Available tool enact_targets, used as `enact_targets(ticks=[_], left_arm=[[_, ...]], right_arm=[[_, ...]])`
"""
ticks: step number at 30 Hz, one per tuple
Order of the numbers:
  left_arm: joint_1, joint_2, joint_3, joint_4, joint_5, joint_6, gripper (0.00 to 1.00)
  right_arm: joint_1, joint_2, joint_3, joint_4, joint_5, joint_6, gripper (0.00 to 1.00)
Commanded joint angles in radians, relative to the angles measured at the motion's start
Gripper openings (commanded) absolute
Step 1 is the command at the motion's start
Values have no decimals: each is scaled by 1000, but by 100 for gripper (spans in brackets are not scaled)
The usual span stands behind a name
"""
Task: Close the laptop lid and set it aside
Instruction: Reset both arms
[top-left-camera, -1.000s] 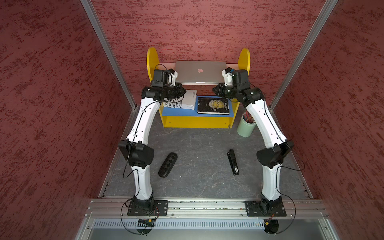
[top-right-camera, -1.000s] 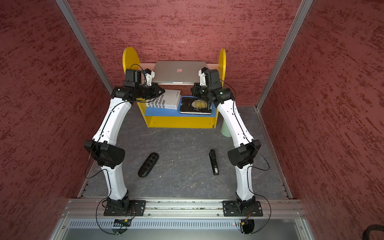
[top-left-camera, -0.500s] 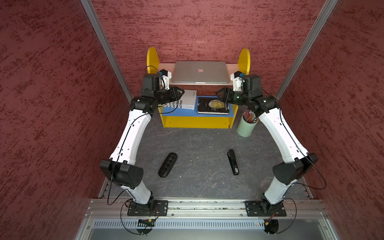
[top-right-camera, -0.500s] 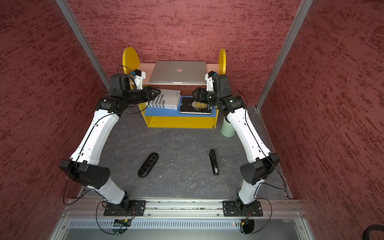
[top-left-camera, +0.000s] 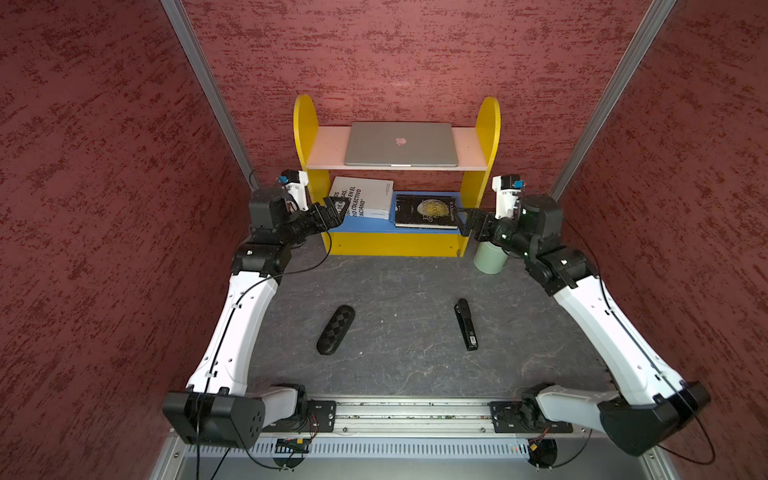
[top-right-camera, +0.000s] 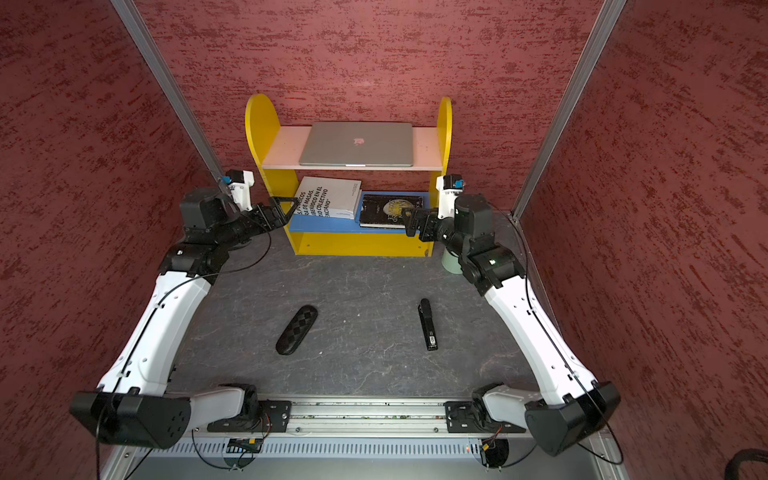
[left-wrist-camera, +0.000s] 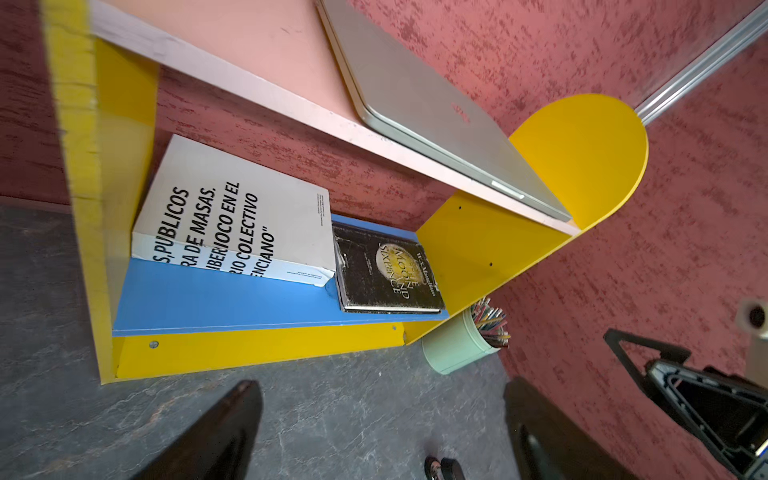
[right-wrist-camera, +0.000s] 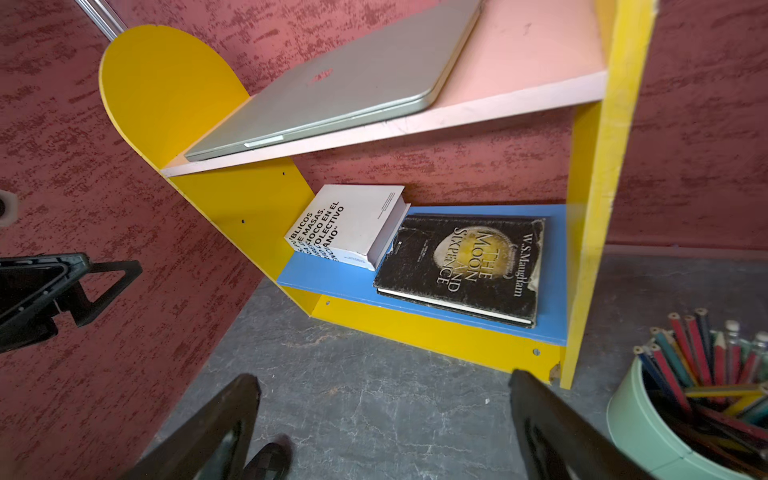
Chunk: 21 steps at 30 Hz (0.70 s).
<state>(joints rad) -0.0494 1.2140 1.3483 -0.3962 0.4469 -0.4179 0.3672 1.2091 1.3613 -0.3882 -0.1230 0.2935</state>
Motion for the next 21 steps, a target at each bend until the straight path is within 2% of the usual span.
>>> enact_targets(ticks=[1, 6, 12, 17, 21], left_arm=[[17, -81, -72, 80, -66, -5, 100], [22, -236, -259, 167, -227, -5, 100], [22, -422, -514, 284, -485, -4, 100], [22, -542, -686, 366, -643, 4, 100], [20, -612, -797, 420, -752, 12, 100]], right_arm=[[-7, -82, -106, 148, 84, -72, 98], [-7, -233, -318, 260, 211, -135, 98], [-7, -399, -566, 388, 383, -213, 98], [-7, -481, -754, 530, 524, -231, 98], [-7, -483, -865, 627, 657, -205, 98]])
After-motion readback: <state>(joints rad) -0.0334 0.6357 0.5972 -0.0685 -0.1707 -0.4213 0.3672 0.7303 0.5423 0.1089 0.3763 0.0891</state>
